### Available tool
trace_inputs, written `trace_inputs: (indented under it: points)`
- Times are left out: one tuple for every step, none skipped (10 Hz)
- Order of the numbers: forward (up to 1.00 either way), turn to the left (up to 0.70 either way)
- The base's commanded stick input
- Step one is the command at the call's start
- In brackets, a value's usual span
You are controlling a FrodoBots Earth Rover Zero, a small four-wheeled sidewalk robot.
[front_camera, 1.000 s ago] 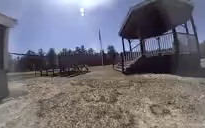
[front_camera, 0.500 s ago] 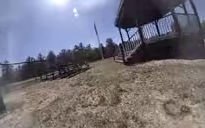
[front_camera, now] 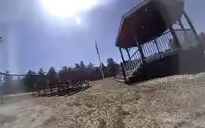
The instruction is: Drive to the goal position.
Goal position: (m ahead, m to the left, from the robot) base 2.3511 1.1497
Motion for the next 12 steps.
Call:
trace_inputs:
  points:
    - [0.70,0.00]
    - [0.70,0.00]
    - [0.70,0.00]
    - [0.70,0.00]
    - [0.70,0.00]
    - [0.70,0.00]
    - [0.70,0.00]
    - [0.70,0.00]
    - [0.70,0.00]
    - [0.70,0.00]
    - [0.70,0.00]
    - [0.70,0.00]
